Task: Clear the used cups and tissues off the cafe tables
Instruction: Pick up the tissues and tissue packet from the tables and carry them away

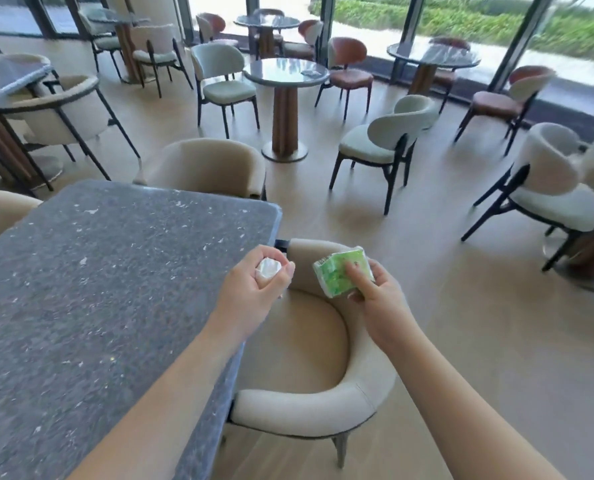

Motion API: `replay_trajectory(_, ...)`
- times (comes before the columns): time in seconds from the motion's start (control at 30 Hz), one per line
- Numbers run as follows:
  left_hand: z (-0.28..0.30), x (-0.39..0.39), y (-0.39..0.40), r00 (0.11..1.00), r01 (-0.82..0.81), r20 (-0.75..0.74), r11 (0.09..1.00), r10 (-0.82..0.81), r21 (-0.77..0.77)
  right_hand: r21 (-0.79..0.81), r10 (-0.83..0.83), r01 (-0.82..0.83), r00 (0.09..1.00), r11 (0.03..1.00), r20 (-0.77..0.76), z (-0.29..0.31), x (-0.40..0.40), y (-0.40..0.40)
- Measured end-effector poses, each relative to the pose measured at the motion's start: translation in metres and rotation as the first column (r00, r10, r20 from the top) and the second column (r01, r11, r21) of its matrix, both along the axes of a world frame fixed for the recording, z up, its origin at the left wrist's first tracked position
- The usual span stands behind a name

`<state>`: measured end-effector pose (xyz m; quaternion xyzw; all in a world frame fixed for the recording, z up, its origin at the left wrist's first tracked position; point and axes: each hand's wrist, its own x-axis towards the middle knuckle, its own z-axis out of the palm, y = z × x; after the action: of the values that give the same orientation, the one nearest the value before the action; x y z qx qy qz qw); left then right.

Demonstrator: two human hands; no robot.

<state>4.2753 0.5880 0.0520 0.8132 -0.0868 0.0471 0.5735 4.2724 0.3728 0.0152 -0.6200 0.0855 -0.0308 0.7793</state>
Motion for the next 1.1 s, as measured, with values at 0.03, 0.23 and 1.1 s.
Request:
replay_trajectory(0.03, 0.004, 0.0, -0.015, 0.999, 0.035, 0.007, 0.999, -0.035, 0.012, 0.025, -0.027, 0.027, 1.0, 0.999, 0.009, 0.003, -0.007, -0.015)
replay_trajectory(0.23, 0.021, -0.008, -0.117, 0.983, 0.178, 0.045, 0.984, -0.178, -0.001, 0.251, -0.191, 0.168, 0.979, 0.953, 0.068, 0.02, -0.059, -0.12)
replay_trajectory(1.1, 0.037, 0.0, -0.487, 0.768, 0.635, 0.004, 0.761, -0.64, -0.131, 0.384, -0.712, 0.659, 0.702, 0.647, -0.005, 0.051, -0.156, -0.437)
